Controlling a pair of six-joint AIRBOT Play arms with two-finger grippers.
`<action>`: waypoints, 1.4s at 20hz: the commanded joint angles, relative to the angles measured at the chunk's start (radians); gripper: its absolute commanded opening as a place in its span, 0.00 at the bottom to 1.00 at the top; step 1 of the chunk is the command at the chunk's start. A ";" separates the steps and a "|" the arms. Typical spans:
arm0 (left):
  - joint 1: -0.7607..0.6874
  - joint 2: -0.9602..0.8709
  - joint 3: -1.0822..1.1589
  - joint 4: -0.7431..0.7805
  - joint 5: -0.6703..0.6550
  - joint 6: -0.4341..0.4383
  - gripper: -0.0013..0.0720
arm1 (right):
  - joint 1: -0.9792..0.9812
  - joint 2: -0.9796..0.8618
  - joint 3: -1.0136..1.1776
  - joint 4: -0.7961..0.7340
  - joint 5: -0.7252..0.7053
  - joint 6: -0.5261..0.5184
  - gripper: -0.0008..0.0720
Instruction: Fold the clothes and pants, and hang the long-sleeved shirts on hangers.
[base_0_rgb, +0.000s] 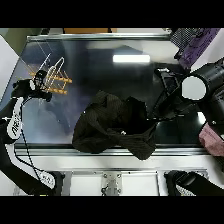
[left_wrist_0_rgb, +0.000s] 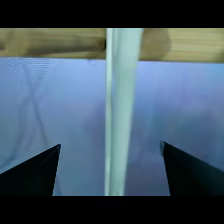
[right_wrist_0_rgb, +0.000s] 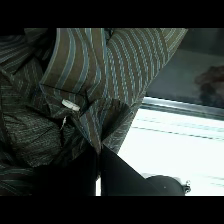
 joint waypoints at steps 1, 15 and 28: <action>0.000 -0.009 0.000 0.003 0.045 0.001 0.95 | 0.000 -0.001 0.000 0.000 0.000 0.000 0.03; -0.003 -0.033 0.001 -0.002 0.000 -0.040 0.24 | 0.000 -0.001 0.000 0.000 0.000 0.000 0.03; -0.005 0.191 0.000 -0.001 -0.072 -0.068 0.04 | 0.000 -0.001 0.000 0.000 0.000 0.000 0.03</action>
